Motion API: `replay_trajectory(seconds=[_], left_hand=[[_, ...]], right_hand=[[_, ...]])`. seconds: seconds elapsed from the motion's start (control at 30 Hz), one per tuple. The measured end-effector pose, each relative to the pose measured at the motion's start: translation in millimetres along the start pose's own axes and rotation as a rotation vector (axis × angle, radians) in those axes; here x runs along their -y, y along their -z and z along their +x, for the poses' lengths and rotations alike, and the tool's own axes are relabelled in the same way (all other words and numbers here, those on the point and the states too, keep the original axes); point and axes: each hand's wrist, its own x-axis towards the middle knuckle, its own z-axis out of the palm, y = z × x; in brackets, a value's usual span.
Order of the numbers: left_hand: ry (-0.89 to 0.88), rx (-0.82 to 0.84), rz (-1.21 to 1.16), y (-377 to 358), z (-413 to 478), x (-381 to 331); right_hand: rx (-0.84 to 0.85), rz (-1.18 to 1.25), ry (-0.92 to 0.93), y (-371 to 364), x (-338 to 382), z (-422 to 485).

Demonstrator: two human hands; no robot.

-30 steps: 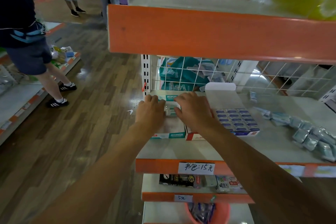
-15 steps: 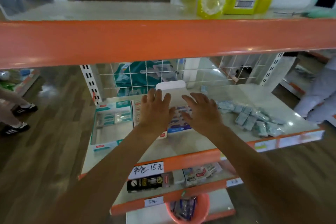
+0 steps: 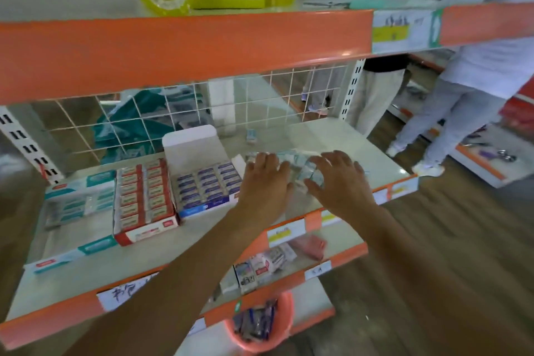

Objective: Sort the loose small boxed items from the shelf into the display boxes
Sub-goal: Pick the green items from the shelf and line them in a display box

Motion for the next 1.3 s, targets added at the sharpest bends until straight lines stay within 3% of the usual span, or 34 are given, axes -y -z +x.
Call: replay_trajectory(seconds=[0.3,0.5,0.63,0.87,1.13,1.2,1.3], left_hand=[[0.049,0.092,-0.093,-33,29,-38],[0.197,0.151,-0.339,-42,40,-41],[0.396,0.231,-0.607,-39,46,-41],[0.462,0.218,-0.651,-28,48,-33],[0.591,0.252,-0.880,-19,45,-19],[0.602,0.234,-0.954,-12,43,-15],[0.625,0.194,-0.997,-4,42,-7]], right_hand=[[0.069,0.067,0.035,-10,-43,-12],[0.095,0.080,0.107,-23,-48,-3],[0.072,0.045,0.126,-28,-44,4],[0.094,-0.030,0.129,-27,-36,15],[-0.201,-0.245,0.301,-35,-30,19],[-0.323,-0.176,0.320,-35,-29,25],[-0.410,0.157,0.295,-32,-23,27]])
